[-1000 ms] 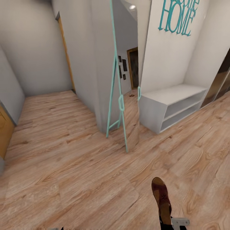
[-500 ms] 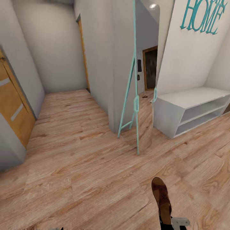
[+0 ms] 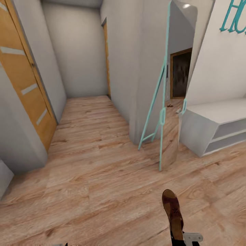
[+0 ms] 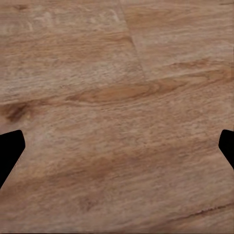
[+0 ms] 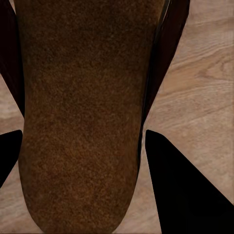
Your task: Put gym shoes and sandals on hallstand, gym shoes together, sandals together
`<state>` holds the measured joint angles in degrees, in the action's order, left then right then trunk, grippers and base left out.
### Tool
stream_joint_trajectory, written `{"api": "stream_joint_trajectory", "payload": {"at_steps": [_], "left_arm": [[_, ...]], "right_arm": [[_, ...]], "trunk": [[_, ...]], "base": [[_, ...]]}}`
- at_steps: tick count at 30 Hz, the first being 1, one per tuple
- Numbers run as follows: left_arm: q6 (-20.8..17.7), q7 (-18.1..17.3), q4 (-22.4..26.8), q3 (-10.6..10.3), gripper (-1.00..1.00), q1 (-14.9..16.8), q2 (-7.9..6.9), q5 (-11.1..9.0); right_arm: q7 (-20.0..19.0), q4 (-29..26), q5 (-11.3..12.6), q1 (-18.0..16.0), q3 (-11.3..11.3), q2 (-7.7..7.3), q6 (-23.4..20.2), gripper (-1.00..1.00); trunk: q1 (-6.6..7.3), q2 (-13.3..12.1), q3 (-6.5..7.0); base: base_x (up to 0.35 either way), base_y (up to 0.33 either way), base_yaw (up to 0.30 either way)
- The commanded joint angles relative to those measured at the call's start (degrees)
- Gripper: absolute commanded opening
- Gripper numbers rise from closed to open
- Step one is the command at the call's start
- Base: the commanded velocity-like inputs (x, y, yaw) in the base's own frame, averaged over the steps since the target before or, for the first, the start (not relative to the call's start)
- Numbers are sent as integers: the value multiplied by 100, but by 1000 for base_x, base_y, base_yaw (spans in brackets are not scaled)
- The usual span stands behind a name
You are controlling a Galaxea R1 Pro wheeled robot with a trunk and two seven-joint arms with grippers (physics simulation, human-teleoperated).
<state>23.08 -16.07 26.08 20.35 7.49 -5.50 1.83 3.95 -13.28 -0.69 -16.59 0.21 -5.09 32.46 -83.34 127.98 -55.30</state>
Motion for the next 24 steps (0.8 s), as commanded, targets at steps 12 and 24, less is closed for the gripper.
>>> {"api": "stream_joint_trajectory", "payload": {"at_steps": [12, 24], "left_arm": [[12, -54, -7, 48, 100, 7, 5, 20], [12, -54, -7, 48, 100, 7, -4, 11]], "right_arm": [[18, 1, 6, 0, 5, -1, 14, -100], [16, 1, 8, -1, 5, 0, 14, -100]], "trunk": [[1, 2, -5], [1, 2, -5]], "base": [[0, 0, 278], [0, 0, 278]]}}
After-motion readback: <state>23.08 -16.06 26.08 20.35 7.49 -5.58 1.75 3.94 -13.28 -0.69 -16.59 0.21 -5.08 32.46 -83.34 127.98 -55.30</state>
